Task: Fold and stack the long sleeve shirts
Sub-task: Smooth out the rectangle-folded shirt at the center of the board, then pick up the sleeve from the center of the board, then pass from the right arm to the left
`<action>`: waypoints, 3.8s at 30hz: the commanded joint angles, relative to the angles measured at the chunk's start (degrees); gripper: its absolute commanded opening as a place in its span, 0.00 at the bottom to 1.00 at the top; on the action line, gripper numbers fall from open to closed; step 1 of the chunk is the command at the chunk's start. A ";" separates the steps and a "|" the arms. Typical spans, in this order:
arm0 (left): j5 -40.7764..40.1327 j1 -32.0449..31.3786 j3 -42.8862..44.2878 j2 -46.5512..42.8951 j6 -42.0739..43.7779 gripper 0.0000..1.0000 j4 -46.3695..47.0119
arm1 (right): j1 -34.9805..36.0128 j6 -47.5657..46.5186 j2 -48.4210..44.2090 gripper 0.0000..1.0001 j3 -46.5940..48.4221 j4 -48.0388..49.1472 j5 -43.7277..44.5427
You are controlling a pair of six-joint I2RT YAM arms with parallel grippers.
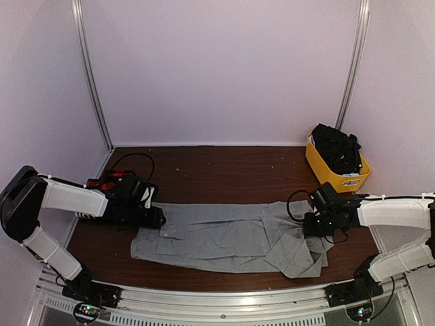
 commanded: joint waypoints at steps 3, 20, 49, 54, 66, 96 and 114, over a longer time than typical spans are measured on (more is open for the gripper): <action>-0.90 0.35 0.49 0.53 0.87 0.57 -1.58 | -0.31 -0.97 -4.32 0.24 1.39 -5.23 2.00; 4.41 0.35 3.92 -5.10 2.85 0.81 0.24 | 16.52 8.48 -18.18 0.57 4.00 -16.54 1.56; 5.79 0.35 3.27 -6.60 2.33 0.81 -0.98 | 48.14 10.13 16.52 0.59 20.44 -32.08 13.13; 5.96 0.35 2.96 -7.39 2.36 0.81 -1.16 | 48.17 9.85 20.89 0.54 21.24 -34.12 14.24; 5.82 0.35 2.64 -7.09 2.29 0.81 -1.22 | 48.02 10.05 21.33 0.31 21.80 -36.12 15.55; 23.27 -0.06 0.90 -16.83 6.09 0.81 17.97 | 40.35 -6.30 -13.33 0.00 25.83 -19.60 3.83; 28.50 -19.11 15.50 -12.53 29.95 0.84 16.83 | 18.14 -19.72 -10.05 0.00 29.24 -3.37 -24.41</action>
